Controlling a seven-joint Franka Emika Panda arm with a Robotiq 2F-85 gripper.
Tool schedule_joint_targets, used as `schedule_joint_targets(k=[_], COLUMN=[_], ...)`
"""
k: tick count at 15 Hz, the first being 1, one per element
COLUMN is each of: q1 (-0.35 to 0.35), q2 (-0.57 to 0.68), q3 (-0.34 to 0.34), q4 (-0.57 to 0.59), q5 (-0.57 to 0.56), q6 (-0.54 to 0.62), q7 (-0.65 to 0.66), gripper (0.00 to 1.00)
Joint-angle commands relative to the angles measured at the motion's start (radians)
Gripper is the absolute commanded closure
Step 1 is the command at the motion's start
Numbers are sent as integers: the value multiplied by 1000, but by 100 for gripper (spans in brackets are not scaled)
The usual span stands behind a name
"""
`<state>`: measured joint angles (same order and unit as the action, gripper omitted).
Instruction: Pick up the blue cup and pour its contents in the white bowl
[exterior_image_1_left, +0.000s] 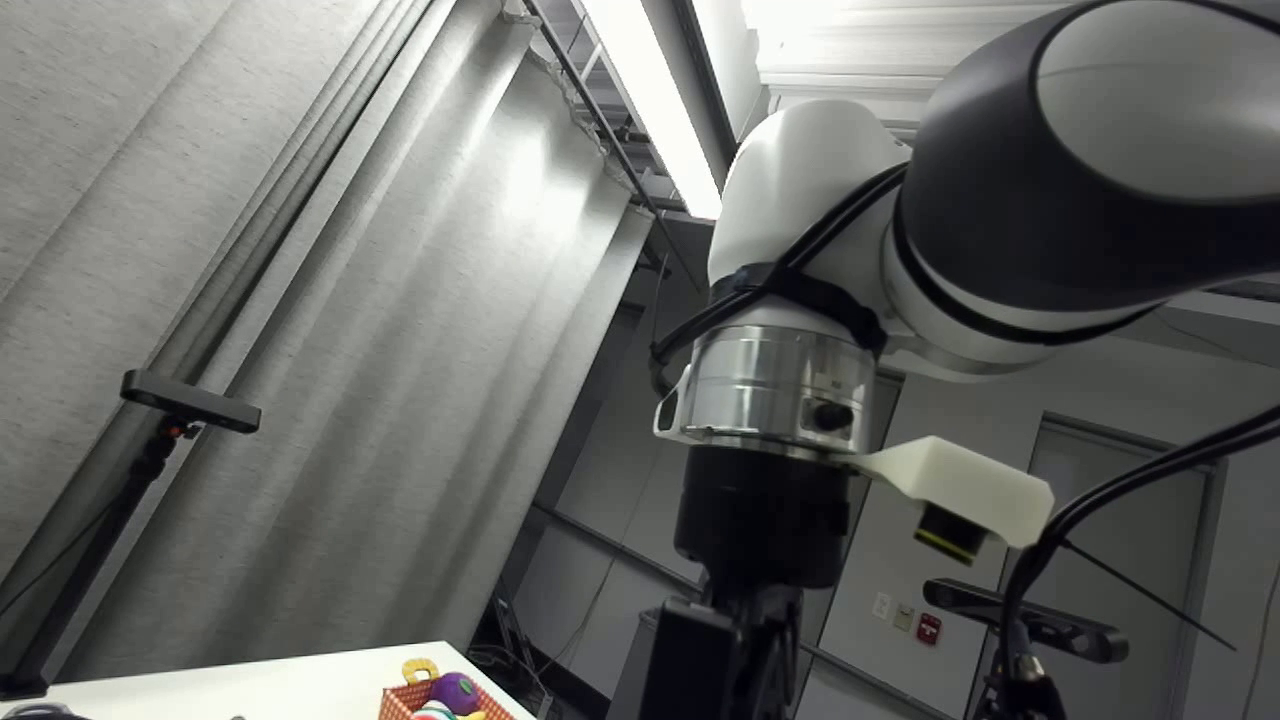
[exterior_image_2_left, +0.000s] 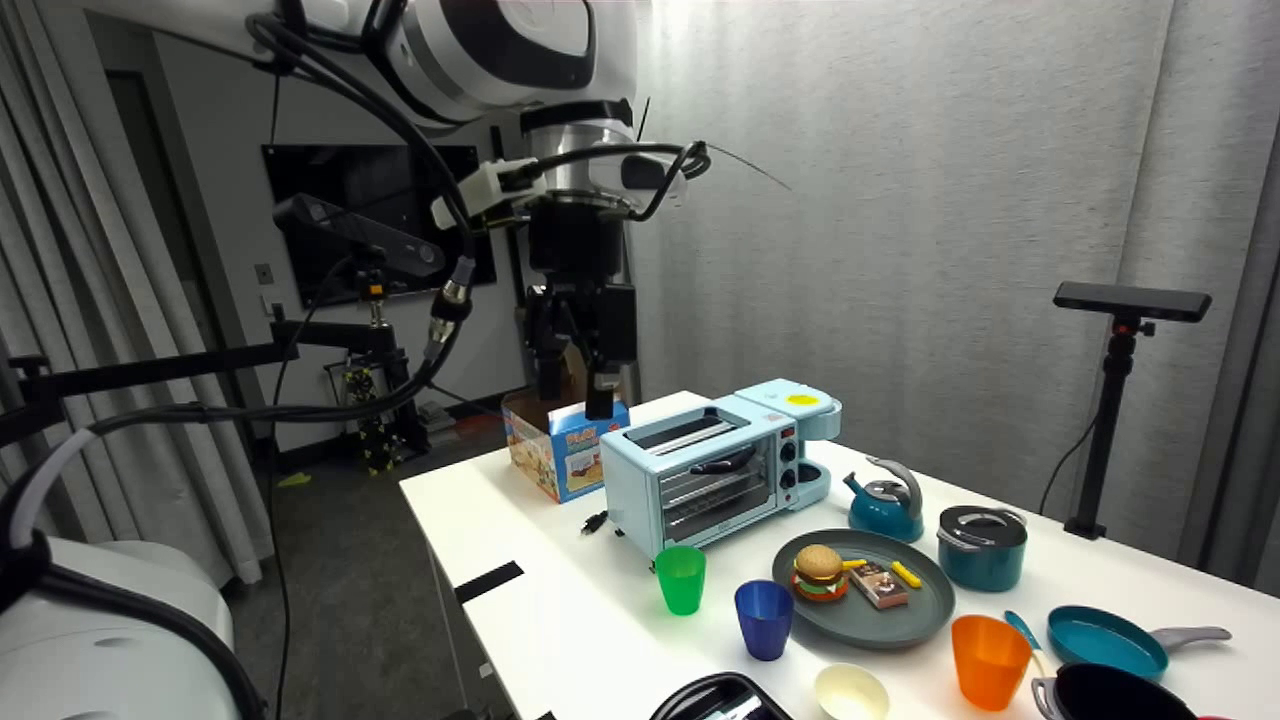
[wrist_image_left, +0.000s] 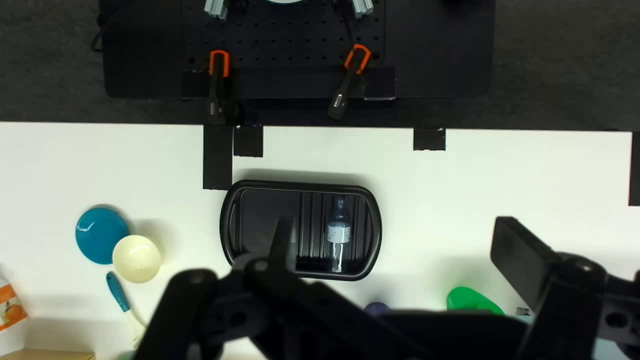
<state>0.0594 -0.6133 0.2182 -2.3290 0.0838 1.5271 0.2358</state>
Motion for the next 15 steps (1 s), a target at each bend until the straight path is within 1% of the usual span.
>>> schedule_joint_targets(k=[1, 3, 8, 15], q1=[0, -3, 5, 28], q2=[28, 60, 162, 312], q3=[-15, -19, -34, -30], q4=[-12, -20, -33, -25], q5=[-23, -39, -33, -12], q6=[53, 115, 265, 414], q7=[6, 2, -8, -13], gripper=[0, 0, 0, 0])
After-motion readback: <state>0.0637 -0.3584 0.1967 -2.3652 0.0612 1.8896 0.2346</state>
